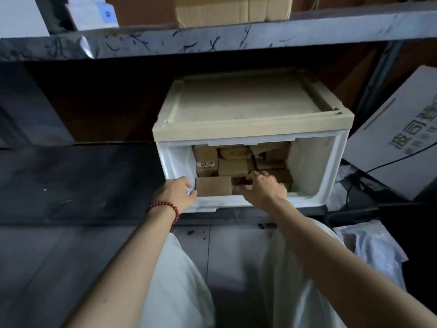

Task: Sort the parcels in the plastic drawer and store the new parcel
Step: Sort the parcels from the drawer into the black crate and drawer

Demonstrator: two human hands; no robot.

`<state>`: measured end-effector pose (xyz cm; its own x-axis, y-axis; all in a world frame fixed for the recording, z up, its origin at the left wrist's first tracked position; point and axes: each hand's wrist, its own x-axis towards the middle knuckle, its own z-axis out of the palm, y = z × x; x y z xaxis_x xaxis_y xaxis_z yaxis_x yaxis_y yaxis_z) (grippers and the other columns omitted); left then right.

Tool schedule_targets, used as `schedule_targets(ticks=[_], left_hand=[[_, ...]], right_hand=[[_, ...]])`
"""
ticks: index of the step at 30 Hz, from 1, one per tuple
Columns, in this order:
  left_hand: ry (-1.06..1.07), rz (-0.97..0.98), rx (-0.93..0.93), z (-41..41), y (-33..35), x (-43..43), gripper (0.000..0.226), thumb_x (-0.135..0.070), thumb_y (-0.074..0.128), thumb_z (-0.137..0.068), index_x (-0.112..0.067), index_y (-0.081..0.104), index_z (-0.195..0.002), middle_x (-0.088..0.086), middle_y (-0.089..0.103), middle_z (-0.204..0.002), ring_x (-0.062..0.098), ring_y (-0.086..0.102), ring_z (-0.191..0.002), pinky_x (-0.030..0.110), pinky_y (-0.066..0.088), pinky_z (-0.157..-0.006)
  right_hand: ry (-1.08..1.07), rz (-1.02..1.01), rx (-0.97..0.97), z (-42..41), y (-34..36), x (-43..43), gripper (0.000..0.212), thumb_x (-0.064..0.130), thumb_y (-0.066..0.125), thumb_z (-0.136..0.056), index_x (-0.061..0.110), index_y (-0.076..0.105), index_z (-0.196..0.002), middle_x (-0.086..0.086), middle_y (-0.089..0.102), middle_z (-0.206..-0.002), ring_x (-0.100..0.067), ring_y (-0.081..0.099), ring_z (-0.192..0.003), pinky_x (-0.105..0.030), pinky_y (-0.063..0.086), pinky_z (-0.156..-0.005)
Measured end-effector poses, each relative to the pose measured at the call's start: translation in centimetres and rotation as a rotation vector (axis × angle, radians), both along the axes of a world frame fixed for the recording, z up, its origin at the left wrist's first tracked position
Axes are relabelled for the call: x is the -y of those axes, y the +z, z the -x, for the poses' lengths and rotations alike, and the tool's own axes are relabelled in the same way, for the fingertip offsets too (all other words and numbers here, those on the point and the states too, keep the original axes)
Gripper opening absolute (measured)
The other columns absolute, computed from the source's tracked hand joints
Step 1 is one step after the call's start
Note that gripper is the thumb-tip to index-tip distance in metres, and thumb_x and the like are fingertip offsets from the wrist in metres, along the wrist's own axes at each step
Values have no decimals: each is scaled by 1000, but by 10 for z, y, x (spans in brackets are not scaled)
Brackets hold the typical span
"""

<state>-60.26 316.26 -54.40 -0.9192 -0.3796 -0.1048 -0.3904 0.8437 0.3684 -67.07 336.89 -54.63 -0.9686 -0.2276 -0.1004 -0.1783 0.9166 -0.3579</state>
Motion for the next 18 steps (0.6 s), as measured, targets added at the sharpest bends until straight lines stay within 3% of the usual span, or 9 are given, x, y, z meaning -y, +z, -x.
schedule_targets(ticks=[6,11,18], left_hand=[[-142,10,73,51,-34,-18,34,-36,56,-94,-21,56,-125,3,61,-124,21,59,-108,36,52,-89],[-173,59,130,88,-53,-23,55,-42,52,-95,-25,36,-145,4,42,-147,25,47,-129,36,44,-99],[-99,30,253,131,-82,-20,72,-43,56,-92,-27,18,-151,17,30,-151,37,40,-132,48,43,-104]], right_hand=[[-15,-37,62,40,-14,-11,55,52,52,-91,27,45,-140,-4,46,-140,-26,41,-131,-40,37,-102],[47,-65,116,62,-33,3,59,45,53,-93,23,36,-144,-6,43,-144,-27,40,-133,-40,35,-104],[62,-60,213,89,-60,32,50,44,51,-93,19,44,-136,-11,57,-127,-31,53,-117,-38,42,-94]])
